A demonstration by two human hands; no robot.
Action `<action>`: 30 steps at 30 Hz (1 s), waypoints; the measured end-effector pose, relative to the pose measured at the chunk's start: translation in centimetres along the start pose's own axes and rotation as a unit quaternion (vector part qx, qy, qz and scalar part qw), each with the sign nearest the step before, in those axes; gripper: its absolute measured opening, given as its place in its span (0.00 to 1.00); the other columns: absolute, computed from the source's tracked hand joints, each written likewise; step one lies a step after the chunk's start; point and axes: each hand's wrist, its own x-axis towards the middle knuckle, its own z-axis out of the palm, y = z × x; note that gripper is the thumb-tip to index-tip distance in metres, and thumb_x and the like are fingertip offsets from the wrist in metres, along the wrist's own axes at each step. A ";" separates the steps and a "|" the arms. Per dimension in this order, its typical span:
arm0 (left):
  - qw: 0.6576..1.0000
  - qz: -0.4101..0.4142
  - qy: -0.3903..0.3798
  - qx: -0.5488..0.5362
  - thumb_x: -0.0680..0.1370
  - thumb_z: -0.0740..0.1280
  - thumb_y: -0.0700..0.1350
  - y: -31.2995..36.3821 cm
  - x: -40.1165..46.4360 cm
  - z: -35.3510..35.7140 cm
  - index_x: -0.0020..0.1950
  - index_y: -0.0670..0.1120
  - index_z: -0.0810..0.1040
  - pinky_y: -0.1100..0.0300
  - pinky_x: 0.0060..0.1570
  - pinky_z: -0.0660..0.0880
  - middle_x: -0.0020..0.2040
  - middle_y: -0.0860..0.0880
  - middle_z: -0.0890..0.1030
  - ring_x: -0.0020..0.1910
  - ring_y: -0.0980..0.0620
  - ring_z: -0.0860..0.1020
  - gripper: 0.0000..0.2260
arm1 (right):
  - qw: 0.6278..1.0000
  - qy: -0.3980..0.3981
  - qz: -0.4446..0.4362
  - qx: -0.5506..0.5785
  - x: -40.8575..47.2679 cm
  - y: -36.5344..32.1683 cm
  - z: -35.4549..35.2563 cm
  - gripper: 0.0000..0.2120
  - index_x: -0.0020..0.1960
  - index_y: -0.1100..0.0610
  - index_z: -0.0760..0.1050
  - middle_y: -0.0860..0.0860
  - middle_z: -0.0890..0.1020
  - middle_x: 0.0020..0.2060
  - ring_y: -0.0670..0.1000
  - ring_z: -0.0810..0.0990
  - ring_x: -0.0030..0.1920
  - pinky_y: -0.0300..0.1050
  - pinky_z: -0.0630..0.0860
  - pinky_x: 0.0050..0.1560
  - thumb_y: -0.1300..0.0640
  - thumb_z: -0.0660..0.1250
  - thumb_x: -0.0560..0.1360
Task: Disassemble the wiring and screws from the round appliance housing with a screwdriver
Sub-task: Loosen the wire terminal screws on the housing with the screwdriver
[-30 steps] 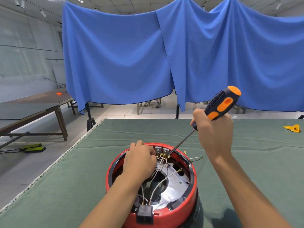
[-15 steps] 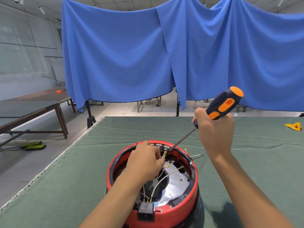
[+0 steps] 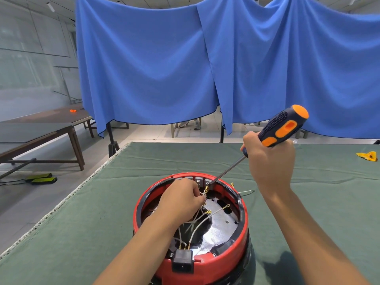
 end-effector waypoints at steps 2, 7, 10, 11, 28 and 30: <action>1.000 -0.002 -0.001 -0.005 0.75 0.67 0.47 0.1 -0.1 0.0 0.41 0.49 0.77 0.57 0.43 0.75 0.41 0.52 0.80 0.43 0.52 0.77 0.04 | 1.000 0.007 0.001 -0.012 0.0 0.1 0.0 0.22 0.32 0.66 0.71 0.61 0.74 0.26 0.63 0.73 0.30 0.53 0.74 0.32 0.45 0.61 0.61; 1.000 -0.010 -0.014 -0.001 0.76 0.65 0.47 0.5 -0.1 0.1 0.45 0.49 0.78 0.56 0.46 0.76 0.44 0.51 0.81 0.46 0.51 0.78 0.04 | 0.999 0.013 0.036 0.011 0.9 0.9 -0.3 0.16 0.33 0.69 0.69 0.63 0.73 0.26 0.57 0.69 0.27 0.46 0.69 0.29 0.53 0.62 0.62; 1.000 -0.011 -0.023 0.009 0.77 0.65 0.47 0.7 0.1 0.2 0.43 0.49 0.80 0.58 0.43 0.75 0.42 0.51 0.81 0.44 0.51 0.78 0.05 | 0.995 0.032 0.084 0.035 1.6 1.9 -0.5 0.12 0.29 0.64 0.68 0.51 0.72 0.21 0.48 0.69 0.24 0.38 0.67 0.26 0.54 0.61 0.61; 1.000 -0.012 -0.025 0.012 0.77 0.65 0.47 0.7 0.1 0.2 0.43 0.49 0.80 0.58 0.42 0.74 0.42 0.51 0.81 0.43 0.52 0.78 0.05 | 0.993 0.040 0.103 0.042 1.8 2.3 -0.6 0.09 0.26 0.60 0.68 0.48 0.72 0.19 0.47 0.69 0.23 0.37 0.67 0.26 0.55 0.61 0.61; 0.999 -0.011 -0.031 0.018 0.77 0.66 0.49 0.4 0.3 0.2 0.40 0.51 0.77 0.60 0.37 0.68 0.36 0.55 0.76 0.38 0.54 0.75 0.07 | 0.986 0.095 0.075 0.113 3.0 1.8 -0.9 0.12 0.24 0.59 0.68 0.47 0.71 0.18 0.47 0.70 0.22 0.37 0.68 0.26 0.55 0.61 0.62; 0.999 -0.011 -0.032 0.014 0.77 0.66 0.49 0.4 0.3 0.2 0.40 0.51 0.77 0.60 0.35 0.67 0.35 0.56 0.75 0.37 0.55 0.74 0.06 | 0.988 0.081 0.037 0.126 2.8 1.1 -0.9 0.13 0.25 0.62 0.66 0.48 0.69 0.19 0.49 0.68 0.23 0.37 0.66 0.25 0.54 0.61 0.62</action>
